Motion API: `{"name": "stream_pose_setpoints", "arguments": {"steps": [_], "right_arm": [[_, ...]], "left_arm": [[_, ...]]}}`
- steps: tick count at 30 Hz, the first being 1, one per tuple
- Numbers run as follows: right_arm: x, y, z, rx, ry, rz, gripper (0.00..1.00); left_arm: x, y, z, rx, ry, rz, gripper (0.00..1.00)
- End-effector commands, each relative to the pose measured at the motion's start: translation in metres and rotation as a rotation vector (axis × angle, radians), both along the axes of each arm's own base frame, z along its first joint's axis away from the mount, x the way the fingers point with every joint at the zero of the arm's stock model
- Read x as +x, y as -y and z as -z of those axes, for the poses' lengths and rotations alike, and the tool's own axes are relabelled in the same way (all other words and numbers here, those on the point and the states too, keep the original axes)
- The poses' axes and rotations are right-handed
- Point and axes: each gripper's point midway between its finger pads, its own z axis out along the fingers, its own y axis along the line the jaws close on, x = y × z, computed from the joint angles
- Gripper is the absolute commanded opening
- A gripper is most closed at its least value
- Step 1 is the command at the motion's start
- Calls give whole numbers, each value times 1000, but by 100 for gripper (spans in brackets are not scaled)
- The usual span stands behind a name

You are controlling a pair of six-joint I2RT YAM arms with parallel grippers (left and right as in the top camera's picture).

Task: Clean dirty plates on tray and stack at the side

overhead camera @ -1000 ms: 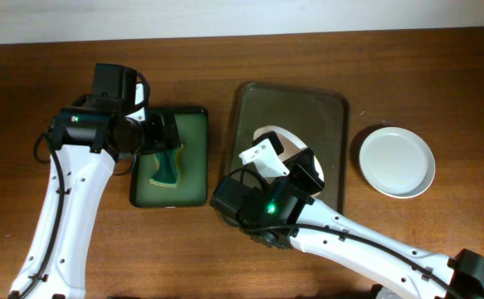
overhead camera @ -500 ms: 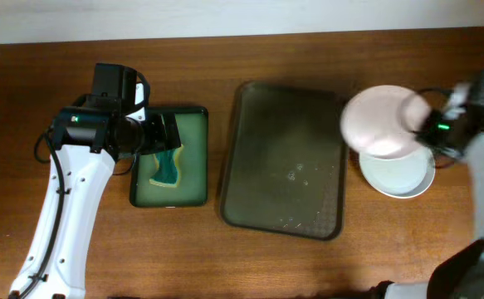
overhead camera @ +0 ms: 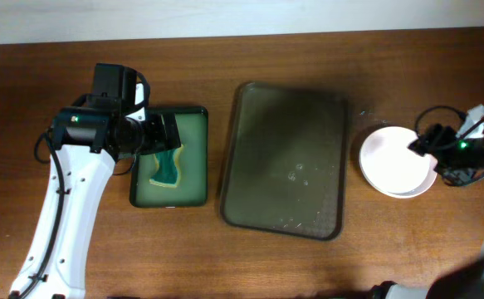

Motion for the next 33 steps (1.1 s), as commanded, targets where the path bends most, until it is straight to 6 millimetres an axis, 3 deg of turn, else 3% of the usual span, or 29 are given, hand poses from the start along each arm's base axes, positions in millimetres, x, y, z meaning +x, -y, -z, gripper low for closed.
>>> {"name": "stream_pose_setpoints", "arguments": {"steps": [1,2,5,8,11,14,16,18,22,29,33], "right_arm": [[-13,-85,-69,-75,238,-270,81],[-22,-117,-85,-77,298,-373,98],[-54,-188,-106,-55,396,-636,98],[-61,-199,-100,-137,391,-732,98],[-57,-187,-95,-222,372,-716,98],[-31,-185,-133,-372,651,-745,98],[-32,-185,-143,-443,808,-767,98],[-43,-180,-128,-481,854,-776,98],[-72,-169,-37,-452,847,-755,98],[-92,-166,8,-497,1039,-706,98],[-79,-169,33,-518,1124,-682,98]], "left_arm": [[0,1,-3,-4,10,11,100],[0,1,-3,-4,10,11,100],[0,1,-3,-4,10,11,100],[0,1,-3,-4,10,11,99],[0,1,-3,-4,10,11,99],[0,1,-3,-4,10,11,100],[0,1,-3,-4,10,11,100],[0,1,-3,-4,10,11,99],[0,1,-3,-4,10,11,99],[0,1,-3,-4,10,11,100],[0,1,-3,-4,10,11,100]]}}
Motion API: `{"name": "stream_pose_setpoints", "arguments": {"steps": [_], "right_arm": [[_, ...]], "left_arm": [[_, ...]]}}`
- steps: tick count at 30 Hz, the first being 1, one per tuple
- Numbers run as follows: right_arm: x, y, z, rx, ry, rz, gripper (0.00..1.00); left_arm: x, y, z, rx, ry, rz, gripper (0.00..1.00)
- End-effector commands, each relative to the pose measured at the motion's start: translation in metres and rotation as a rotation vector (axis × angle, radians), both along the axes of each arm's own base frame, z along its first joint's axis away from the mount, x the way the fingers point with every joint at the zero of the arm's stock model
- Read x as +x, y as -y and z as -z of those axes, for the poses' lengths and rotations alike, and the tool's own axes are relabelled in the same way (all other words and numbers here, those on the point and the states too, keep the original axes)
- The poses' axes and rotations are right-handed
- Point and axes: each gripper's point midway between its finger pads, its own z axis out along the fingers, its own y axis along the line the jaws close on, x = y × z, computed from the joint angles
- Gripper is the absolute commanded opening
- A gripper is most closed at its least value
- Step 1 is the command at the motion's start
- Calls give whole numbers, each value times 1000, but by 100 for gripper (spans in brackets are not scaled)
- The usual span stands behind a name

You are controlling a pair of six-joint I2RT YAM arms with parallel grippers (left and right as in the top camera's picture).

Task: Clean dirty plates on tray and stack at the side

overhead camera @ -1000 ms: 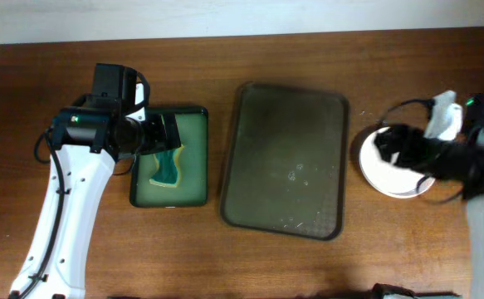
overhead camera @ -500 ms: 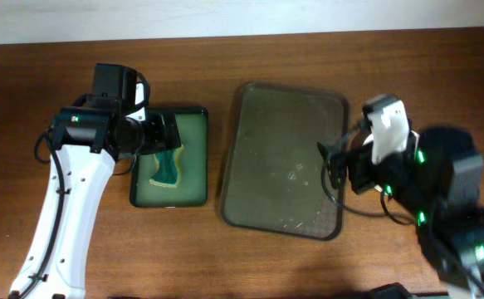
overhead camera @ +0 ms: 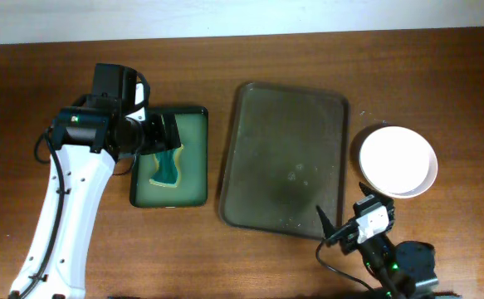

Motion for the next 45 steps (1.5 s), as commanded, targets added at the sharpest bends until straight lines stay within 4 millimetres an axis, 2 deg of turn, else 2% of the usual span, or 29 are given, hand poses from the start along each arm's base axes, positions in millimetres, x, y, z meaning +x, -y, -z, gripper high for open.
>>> {"name": "stream_pose_setpoints", "arguments": {"steps": [1,5,21,23,25,27,29,33,39,42,45], "right_arm": [[9,-1,12,1,48,0,98],[17,0,3,18,154,15,99],[17,0,3,18,153,14,98],[17,0,3,18,152,14,98],[17,0,3,18,152,14,98],[17,0,3,18,152,14,98],[17,0,3,18,152,14,98],[17,0,3,18,152,14,98],[17,0,3,18,153,14,98],[17,0,3,18,152,14,98],[17,0,3,18,152,14,98]], "left_arm": [[0,1,-3,-4,10,11,100],[0,1,-3,-4,10,11,100],[-1,0,-3,-3,6,9,99],[1,-9,-2,53,15,-11,99],[17,-9,-17,98,192,-21,100],[19,-2,-28,69,371,-13,99],[11,-3,-28,49,480,-20,100],[-25,-15,-10,26,670,-51,100],[-84,-57,-3,27,988,-189,99],[-101,-67,4,32,1105,-229,100],[-102,-68,12,28,1171,-238,100]]}}
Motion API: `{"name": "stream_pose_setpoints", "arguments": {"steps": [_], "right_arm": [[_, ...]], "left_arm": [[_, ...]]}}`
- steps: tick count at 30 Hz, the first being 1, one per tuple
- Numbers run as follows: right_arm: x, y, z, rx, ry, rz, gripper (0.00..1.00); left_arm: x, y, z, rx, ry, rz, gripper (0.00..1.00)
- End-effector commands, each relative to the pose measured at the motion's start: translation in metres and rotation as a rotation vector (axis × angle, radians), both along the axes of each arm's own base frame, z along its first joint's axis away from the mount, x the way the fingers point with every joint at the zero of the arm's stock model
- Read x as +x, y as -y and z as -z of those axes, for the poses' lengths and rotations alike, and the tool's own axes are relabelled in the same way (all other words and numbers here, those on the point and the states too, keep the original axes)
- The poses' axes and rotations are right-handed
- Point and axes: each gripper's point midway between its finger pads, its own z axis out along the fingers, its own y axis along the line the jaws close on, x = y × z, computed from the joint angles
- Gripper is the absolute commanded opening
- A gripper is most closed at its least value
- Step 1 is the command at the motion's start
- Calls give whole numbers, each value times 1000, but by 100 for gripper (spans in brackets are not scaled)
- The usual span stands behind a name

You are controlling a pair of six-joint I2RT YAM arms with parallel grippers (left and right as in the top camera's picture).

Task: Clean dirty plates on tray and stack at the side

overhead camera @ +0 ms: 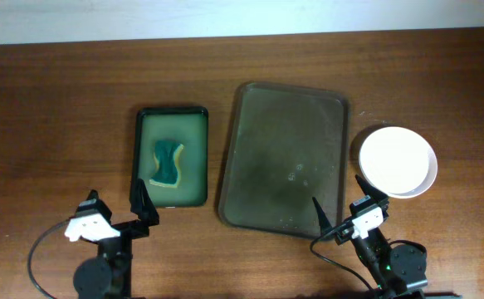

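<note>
A stack of white plates (397,162) sits on the table right of the grey tray (285,158). The tray holds no plates, only a few wet specks. A teal sponge (168,162) lies in the small green dish (193,137) to the tray's left. My left gripper (115,206) is pulled back at the front edge, below the dish, fingers spread and holding nothing. At the front edge below the tray's right corner, my right gripper (339,199) is open and holds nothing too.
The brown wooden table (59,124) runs wide to the left of the dish and behind the tray. Both arm bases and their cables sit along the front edge.
My left arm has left its place over the green dish and now rests at the front edge. The sponge lies uncovered in the dish. The right gripper has shifted only slightly.
First my right gripper was at the plate stack's right edge and my left gripper was over the sponge dish. Then the right arm was back at the front edge while the left stayed. Now both arms are withdrawn, with the plates stacked beside the tray.
</note>
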Motion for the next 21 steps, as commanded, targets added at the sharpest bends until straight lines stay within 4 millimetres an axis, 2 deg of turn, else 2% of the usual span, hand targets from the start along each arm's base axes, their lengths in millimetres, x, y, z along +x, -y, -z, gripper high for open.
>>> {"name": "stream_pose_setpoints", "arguments": {"steps": [1,3,5,21], "right_arm": [[1,3,3,2,-4,14,98],[1,3,3,3,-4,14,98],[1,3,3,2,-4,14,98],[1,3,3,3,-4,14,98]], "left_arm": [[3,-2,14,8,59,-10,100],[7,-2,37,9,21,-11,99],[6,-2,47,9,-19,-9,99],[6,-1,48,9,-21,-6,99]]}}
